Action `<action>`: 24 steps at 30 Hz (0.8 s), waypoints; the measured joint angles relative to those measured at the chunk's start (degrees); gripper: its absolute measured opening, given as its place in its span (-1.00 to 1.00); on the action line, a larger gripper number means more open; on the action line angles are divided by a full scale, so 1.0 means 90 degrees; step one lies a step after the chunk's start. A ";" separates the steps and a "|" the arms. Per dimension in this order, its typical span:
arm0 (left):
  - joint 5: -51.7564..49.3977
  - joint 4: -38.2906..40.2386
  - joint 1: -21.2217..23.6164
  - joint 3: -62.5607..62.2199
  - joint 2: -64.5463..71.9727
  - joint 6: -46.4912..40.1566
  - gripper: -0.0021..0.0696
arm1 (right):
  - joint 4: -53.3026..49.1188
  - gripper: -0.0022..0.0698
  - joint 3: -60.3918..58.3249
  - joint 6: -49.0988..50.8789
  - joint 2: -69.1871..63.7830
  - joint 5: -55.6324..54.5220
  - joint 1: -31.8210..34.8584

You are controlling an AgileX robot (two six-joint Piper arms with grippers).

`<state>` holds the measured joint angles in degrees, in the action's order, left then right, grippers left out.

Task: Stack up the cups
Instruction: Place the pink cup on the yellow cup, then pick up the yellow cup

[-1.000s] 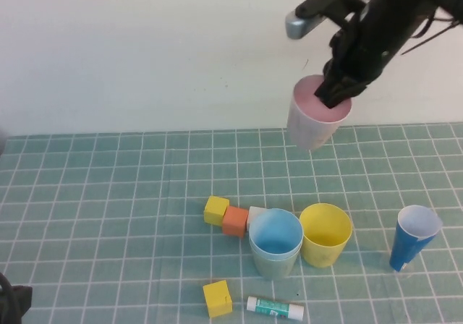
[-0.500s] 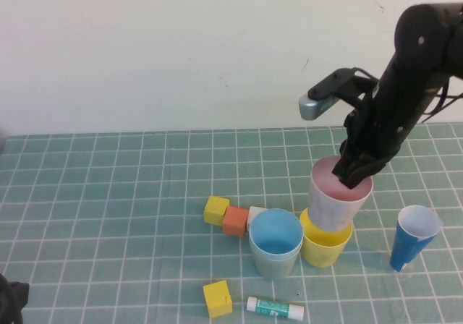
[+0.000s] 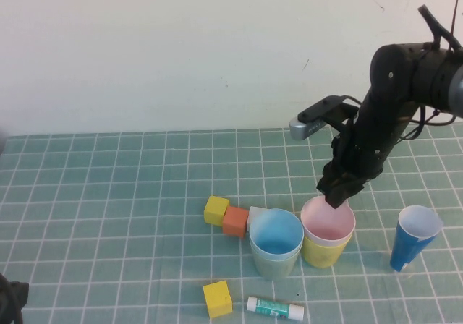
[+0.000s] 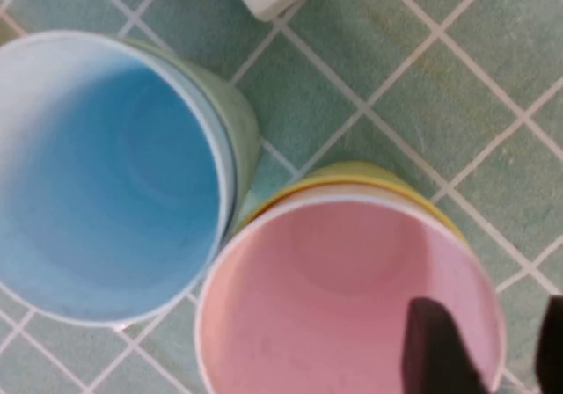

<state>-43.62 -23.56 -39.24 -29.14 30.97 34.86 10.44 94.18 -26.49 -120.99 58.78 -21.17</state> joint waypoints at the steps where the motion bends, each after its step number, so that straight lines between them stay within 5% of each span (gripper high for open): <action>1: 0.0000 -0.0016 0.0000 0.0000 0.0000 0.0000 -0.94 | -0.0031 -0.18 0.0000 0.0000 -0.0011 -0.0016 0.0000; 6: 0.0000 -0.0068 0.0000 0.0000 0.0000 0.0000 -0.94 | -0.0265 0.12 0.0000 0.0117 -0.0082 -0.0030 0.0000; 13: 0.0000 -0.0159 0.0000 0.0000 0.0000 0.0000 -0.94 | -0.0305 0.15 0.0000 0.0158 -0.0566 -0.0218 0.0000; 16: 0.0000 -0.0164 0.0000 0.0000 0.0000 0.0000 -0.94 | -0.0305 -0.07 0.0000 0.0142 -0.0839 -0.0221 0.0000; 20: -0.0004 -0.0164 0.0000 0.0000 0.0000 0.0000 -0.94 | -0.0335 -0.73 0.0000 0.0047 -0.0911 -0.0198 0.0000; 24: -0.0130 -0.0077 0.0000 0.0000 0.0000 0.0000 -0.94 | -0.0434 -0.84 0.0056 0.0032 -0.0570 -0.0074 0.0000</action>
<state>-44.79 -24.26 -39.24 -29.14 30.97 34.86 6.54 94.68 -26.20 -126.11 58.12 -21.17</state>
